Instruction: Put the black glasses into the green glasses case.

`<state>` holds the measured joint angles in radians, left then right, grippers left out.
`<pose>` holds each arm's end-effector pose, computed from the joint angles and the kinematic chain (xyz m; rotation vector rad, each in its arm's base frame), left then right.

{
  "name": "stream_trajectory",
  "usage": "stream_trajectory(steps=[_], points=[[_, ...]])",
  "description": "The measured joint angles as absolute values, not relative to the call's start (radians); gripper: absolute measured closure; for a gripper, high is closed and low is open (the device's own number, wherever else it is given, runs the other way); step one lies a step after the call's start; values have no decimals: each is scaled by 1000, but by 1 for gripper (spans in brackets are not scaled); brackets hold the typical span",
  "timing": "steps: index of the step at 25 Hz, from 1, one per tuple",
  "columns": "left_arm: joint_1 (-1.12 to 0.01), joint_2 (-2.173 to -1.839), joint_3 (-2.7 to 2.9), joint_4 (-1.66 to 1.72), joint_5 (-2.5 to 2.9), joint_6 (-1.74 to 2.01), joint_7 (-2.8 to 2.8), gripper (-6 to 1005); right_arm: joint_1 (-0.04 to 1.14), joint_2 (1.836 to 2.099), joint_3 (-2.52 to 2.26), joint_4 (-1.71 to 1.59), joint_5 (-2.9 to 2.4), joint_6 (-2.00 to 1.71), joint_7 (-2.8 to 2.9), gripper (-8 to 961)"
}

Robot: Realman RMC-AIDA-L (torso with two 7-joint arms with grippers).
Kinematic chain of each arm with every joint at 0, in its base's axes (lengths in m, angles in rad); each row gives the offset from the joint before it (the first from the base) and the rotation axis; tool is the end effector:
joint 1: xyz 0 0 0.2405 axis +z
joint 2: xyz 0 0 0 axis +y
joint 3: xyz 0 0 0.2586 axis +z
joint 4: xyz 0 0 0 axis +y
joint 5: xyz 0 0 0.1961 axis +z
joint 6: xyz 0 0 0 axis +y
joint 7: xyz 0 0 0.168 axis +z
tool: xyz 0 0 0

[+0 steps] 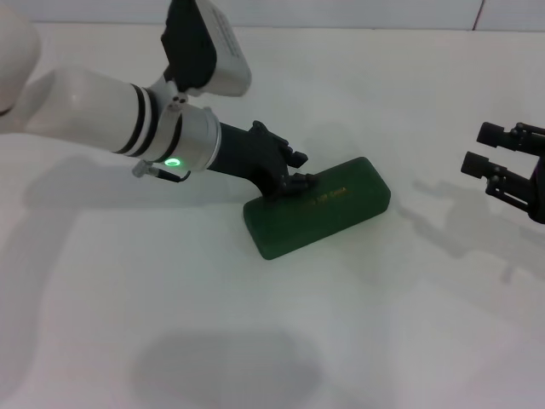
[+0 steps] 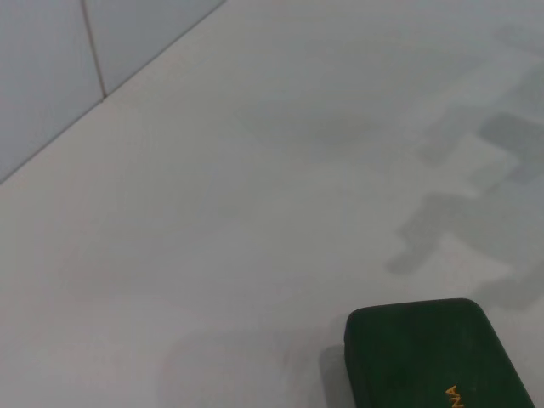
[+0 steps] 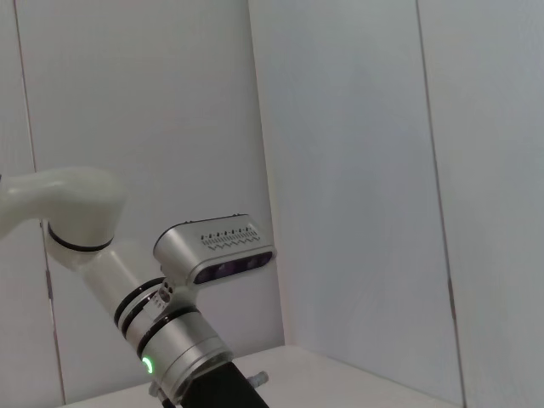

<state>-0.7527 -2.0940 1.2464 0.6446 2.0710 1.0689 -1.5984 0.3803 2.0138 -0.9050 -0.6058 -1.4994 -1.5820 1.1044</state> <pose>-0.1990 0.3856 -0.0963 -2.8495 -0.3488 -0.0562 0.2487 0.3129 0.0123 -2.5025 0.3400 0.9802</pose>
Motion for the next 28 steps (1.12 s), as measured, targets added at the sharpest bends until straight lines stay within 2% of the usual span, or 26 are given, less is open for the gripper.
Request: stream_trajectory(steps=[7,9,15,18,19,21,23,26,28], points=[[-718,-2095,1275,653,1989,1047,-1557,616,379,2014,-905,-606,-1502,-1579,1104,490],[-675,-2091,1270,691,1880,1066,-1501,615,379,2013,-905,-606,-1506,-1579,1104,490],[-566,-2060,1266,774,1618,1263,-1428,614,394,2014,-938,-614,-1545,-1637,1078,489],[-504,-2046,1247,777,1534,1428,-1368,614,413,2022,-995,-605,-1544,-1675,1033,489],[-426,-2049,1217,751,1516,1558,-1246,574,419,2024,-1012,-600,-1538,-1675,1029,470],[-384,-2055,1192,718,1512,1617,-1156,494,444,2027,-1054,-570,-1516,-1667,1020,433],[-354,-2062,1163,675,1508,1666,-1077,414,466,2026,-1070,-529,-1494,-1661,1008,396],[-337,-2064,1137,626,1505,1710,-1023,223,494,2022,-1073,-476,-1488,-1652,996,341],[-326,-2060,1129,612,1503,1725,-1016,202,511,2021,-1076,-458,-1497,-1636,988,283]])
